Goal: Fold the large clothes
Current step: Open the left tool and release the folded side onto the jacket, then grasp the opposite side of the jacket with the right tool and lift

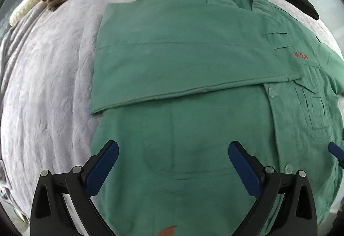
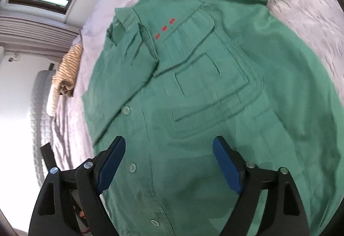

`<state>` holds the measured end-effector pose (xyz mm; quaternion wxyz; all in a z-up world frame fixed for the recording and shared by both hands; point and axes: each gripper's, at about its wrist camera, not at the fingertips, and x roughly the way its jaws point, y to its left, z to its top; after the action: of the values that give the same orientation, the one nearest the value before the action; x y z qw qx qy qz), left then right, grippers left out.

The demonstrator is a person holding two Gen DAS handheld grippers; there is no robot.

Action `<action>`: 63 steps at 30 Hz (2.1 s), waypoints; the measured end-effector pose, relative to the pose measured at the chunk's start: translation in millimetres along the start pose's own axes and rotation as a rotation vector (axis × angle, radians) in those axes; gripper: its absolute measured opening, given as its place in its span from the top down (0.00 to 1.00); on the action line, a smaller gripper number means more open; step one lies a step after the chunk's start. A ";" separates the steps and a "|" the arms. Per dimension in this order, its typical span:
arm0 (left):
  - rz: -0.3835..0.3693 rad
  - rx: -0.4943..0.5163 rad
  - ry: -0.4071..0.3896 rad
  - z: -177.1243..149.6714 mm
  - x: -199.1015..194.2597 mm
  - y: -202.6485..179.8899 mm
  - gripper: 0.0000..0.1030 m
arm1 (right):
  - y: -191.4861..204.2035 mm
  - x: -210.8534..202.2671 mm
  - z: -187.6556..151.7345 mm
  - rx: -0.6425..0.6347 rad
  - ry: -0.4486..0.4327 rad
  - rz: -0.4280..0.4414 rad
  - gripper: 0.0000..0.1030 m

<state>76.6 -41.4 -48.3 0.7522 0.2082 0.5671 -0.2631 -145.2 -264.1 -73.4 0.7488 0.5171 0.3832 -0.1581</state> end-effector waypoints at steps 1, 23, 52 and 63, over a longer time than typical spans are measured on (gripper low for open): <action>0.006 0.004 -0.001 2.3 -0.3 -6.8 0.01 | -1.7 -2.2 4.7 -0.002 -0.001 0.012 0.05; -0.088 0.104 0.017 63.2 17.4 -180.0 0.01 | -127.6 -92.5 127.2 0.186 -0.167 0.085 0.00; -0.107 0.105 0.009 84.3 12.1 -227.7 0.01 | -247.1 -147.9 250.5 0.591 -0.483 0.212 0.96; -0.056 -0.028 -0.076 89.9 1.3 -125.6 0.01 | -24.3 -110.4 254.8 0.003 -0.350 0.261 0.96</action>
<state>64.4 -193.9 -27.1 0.7685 0.1716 0.5472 -0.2838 -128.4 -520.0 35.8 0.8173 0.5282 0.1768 -0.1478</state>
